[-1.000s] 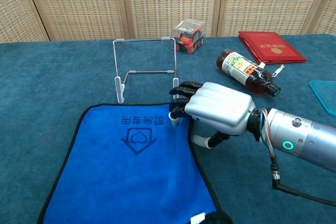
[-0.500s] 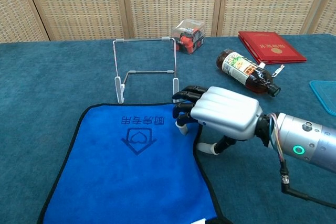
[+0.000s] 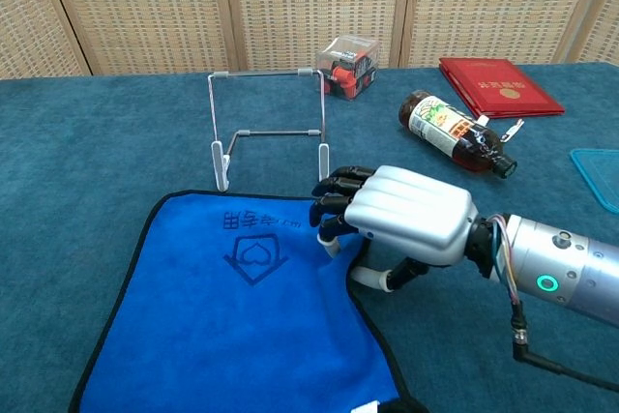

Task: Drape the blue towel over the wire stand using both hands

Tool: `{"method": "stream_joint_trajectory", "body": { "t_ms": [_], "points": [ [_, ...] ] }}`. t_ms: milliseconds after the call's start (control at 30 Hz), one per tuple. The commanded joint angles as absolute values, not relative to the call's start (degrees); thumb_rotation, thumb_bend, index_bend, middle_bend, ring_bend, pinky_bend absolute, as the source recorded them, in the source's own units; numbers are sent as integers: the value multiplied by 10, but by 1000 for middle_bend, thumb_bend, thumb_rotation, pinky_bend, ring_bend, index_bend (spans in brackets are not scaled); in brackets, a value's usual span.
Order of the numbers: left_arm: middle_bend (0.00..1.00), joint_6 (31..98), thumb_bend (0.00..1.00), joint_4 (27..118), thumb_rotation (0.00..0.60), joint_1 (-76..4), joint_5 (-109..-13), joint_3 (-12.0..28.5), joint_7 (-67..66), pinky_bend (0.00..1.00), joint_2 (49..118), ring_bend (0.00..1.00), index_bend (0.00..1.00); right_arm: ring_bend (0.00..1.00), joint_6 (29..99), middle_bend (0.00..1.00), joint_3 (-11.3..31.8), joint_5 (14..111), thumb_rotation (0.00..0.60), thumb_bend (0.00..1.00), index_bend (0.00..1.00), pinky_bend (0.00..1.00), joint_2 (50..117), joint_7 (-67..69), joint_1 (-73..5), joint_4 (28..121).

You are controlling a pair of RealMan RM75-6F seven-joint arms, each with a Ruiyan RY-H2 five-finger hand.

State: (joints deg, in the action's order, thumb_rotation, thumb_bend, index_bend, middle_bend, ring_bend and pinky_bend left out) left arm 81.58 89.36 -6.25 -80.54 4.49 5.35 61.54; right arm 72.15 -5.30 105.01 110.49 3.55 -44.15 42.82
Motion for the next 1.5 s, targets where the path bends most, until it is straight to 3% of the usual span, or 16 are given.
{"method": "stream_joint_trajectory", "body": {
  "t_ms": [33, 233, 400, 700, 867, 1000, 1233, 1500],
  "points": [
    [0, 815, 0, 894, 600, -63, -805, 45, 53, 0, 615, 0, 0, 150, 724, 267, -52, 1049, 600, 462, 482, 128, 1109, 37, -441, 421],
    [0, 825, 0, 883, 600, -67, -826, 44, 58, 0, 626, 0, 0, 151, 729, 268, -47, 1044, 600, 481, 547, 134, 1113, 38, -444, 414],
    [0, 856, 0, 808, 600, -86, -902, 39, 96, 0, 661, 0, 10, 151, 730, 269, -44, 1042, 600, 489, 574, 134, 1110, 37, -447, 420],
    [0, 897, 0, 642, 600, -164, -1082, -5, 164, 0, 711, 0, 215, 151, 725, 269, -40, 1034, 600, 489, 579, 134, 1109, 33, -448, 430],
    [0, 933, 0, 564, 600, -191, -1134, -17, 181, 0, 744, 0, 313, 151, 723, 277, -40, 1032, 600, 489, 579, 134, 1108, 35, -448, 434],
    [0, 985, 0, 423, 600, -241, -1196, -28, 190, 0, 820, 0, 331, 151, 710, 280, -28, 1010, 600, 486, 579, 134, 1108, 50, -443, 454],
    [0, 1044, 0, 249, 600, -268, -1196, -40, 249, 0, 918, 0, 353, 151, 700, 280, -26, 1006, 600, 486, 579, 134, 1107, 43, -447, 462],
    [0, 1051, 0, 158, 600, -288, -1190, -71, 263, 0, 977, 0, 397, 151, 703, 285, -29, 1012, 600, 490, 580, 134, 1106, 44, -450, 457]
  ]
}}
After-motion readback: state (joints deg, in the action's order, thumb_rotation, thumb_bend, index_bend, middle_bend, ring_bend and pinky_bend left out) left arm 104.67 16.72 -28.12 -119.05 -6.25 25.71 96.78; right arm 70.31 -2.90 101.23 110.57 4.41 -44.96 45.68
